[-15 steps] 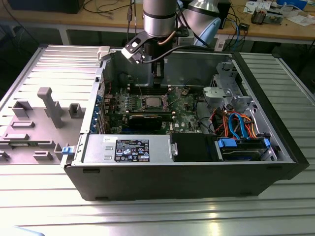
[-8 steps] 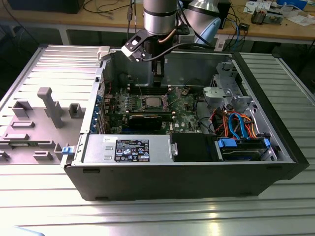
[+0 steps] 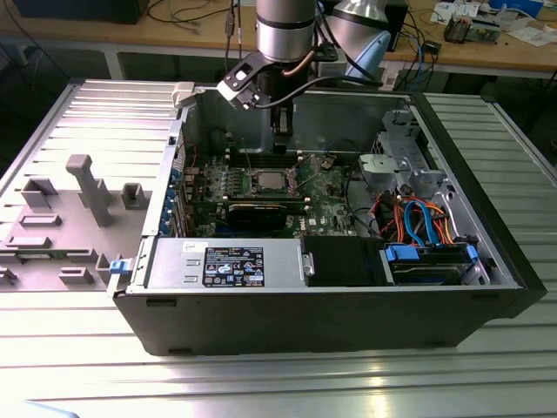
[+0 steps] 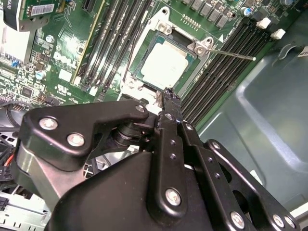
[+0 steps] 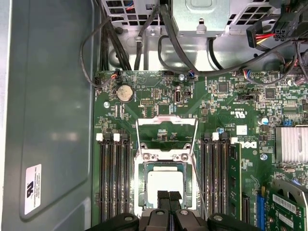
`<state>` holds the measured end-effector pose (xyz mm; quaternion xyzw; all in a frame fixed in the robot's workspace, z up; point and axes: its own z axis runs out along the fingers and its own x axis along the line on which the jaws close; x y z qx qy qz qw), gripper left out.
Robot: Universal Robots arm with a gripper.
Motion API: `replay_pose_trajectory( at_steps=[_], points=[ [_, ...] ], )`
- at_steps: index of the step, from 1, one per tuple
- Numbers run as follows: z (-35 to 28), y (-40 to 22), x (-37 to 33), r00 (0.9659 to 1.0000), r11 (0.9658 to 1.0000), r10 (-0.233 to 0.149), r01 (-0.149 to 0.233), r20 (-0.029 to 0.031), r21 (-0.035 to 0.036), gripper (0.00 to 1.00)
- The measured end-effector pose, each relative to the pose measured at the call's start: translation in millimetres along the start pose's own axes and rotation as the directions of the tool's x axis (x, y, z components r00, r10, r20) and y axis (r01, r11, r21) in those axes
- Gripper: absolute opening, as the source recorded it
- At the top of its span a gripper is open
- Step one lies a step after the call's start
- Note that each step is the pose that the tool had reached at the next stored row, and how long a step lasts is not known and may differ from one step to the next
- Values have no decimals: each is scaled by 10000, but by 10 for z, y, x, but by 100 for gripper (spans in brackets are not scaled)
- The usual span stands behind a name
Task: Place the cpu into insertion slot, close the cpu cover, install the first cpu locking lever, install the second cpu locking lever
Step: 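Close the cpu cover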
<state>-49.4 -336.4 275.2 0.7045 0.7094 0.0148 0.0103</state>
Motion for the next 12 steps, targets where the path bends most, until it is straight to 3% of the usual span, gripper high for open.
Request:
replay_pose_trajectory(
  at_steps=[7, 12],
  points=[
    [-1, 3, 1, 10000, 10000, 1, -1, -1, -1, 11],
    [-53, 5, 1, 10000, 10000, 1, -1, 0, 0, 11]
  ],
)
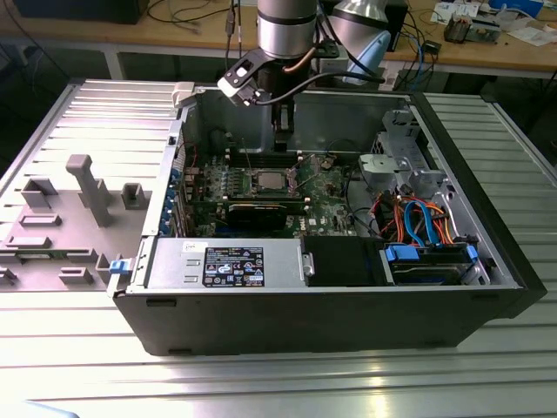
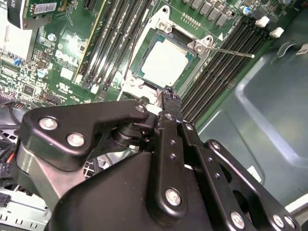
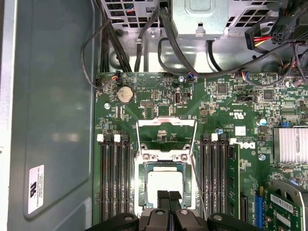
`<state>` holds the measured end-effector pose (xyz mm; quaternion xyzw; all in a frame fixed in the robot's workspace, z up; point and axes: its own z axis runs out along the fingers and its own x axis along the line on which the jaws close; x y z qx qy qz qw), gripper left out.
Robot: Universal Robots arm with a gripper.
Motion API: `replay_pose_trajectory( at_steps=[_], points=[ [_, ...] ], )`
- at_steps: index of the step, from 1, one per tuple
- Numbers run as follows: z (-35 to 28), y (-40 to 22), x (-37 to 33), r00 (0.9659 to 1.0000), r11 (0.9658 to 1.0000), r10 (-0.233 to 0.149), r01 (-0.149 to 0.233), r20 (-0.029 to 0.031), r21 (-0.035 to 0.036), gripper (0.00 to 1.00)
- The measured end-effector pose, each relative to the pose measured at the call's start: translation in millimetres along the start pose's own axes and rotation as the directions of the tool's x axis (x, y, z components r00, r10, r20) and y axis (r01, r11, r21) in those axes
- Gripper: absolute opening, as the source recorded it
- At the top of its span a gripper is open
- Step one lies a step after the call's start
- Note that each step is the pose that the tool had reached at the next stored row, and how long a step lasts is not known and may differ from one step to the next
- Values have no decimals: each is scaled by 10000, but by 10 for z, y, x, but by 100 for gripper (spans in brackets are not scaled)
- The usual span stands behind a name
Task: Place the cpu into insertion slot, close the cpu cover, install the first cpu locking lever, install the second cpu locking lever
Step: 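Close the cpu cover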
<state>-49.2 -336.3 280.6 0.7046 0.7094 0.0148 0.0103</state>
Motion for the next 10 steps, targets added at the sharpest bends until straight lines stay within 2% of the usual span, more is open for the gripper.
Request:
replay_pose_trajectory(
  at_steps=[10],
  points=[
    [-9, 13, 0, 10000, 10000, -1, 1, 1, 1, 11]
  ],
)
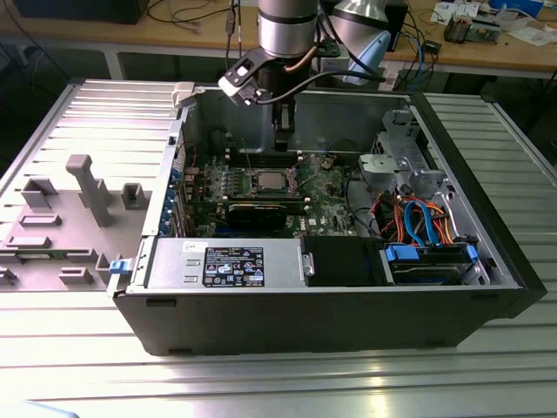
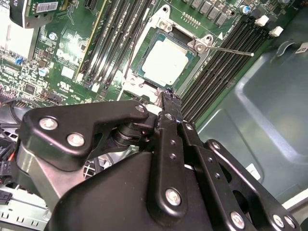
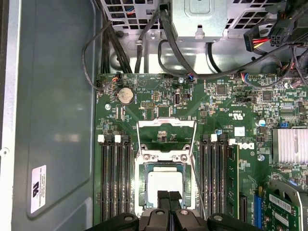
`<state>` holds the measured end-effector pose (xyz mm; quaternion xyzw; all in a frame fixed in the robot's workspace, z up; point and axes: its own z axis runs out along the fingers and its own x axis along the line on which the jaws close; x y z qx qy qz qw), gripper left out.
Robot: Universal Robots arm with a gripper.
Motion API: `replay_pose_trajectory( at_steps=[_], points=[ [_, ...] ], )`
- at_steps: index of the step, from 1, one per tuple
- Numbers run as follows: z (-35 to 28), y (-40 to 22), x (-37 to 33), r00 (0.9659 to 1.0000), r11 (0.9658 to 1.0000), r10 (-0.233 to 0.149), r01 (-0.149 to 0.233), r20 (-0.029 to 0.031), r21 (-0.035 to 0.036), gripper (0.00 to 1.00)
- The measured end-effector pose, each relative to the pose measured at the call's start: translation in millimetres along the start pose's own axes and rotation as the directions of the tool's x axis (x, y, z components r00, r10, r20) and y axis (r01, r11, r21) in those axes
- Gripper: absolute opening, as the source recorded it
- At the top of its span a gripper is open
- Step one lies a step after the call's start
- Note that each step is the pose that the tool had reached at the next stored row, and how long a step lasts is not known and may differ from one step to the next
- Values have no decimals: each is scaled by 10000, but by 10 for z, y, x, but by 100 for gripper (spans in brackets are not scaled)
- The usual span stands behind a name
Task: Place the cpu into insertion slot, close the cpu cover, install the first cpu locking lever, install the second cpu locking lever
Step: 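Close the cpu cover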
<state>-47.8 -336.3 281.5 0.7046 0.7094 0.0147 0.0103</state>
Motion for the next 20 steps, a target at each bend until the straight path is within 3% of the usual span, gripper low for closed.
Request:
replay_pose_trajectory(
  at_steps=[20],
  points=[
    [5, 121, -1, 10000, 10000, 1, -1, -2, -1, 11]
  ],
)
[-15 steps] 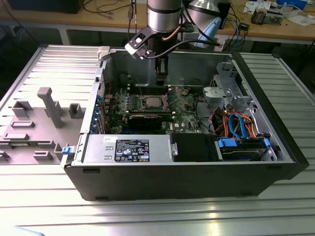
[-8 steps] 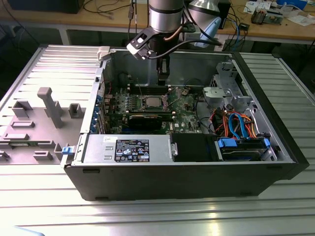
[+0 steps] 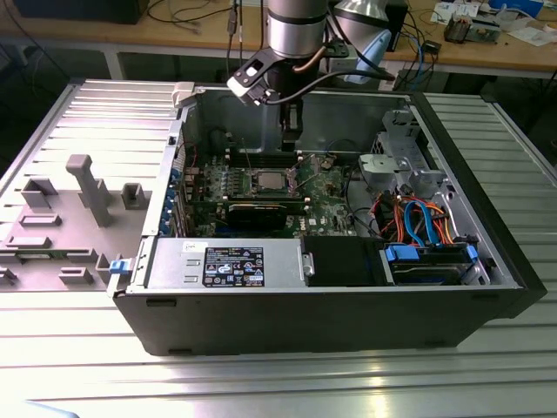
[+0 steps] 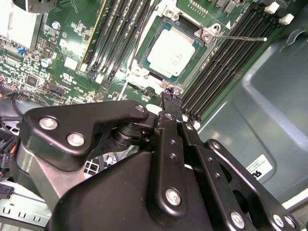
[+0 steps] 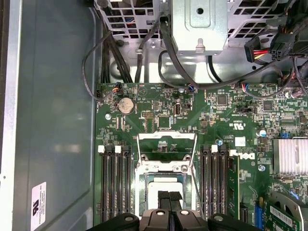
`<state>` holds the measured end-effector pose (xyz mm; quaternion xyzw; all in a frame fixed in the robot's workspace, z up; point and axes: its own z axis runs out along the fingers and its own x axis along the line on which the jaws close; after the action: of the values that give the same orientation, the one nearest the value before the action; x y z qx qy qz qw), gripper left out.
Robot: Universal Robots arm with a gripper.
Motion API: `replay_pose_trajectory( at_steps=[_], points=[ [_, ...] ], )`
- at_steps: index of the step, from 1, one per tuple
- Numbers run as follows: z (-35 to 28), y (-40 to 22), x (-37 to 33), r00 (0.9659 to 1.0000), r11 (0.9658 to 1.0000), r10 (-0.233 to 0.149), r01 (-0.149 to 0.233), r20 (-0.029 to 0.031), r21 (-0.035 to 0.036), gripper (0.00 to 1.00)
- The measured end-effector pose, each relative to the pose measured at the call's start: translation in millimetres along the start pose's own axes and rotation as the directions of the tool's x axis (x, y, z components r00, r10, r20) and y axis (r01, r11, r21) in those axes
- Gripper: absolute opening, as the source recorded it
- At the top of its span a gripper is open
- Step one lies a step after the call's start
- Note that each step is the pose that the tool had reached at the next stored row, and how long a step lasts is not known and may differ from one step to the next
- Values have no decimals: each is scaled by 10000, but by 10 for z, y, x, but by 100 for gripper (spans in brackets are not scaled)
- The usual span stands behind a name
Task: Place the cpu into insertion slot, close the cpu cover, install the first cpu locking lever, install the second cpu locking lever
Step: 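Close the cpu cover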
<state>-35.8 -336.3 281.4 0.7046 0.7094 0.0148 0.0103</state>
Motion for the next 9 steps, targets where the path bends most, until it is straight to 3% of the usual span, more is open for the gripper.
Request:
replay_pose_trajectory(
  at_steps=[9],
  points=[
    [0, 7, 0, 10000, 10000, -2, 2, 1, 0, 11]
  ],
)
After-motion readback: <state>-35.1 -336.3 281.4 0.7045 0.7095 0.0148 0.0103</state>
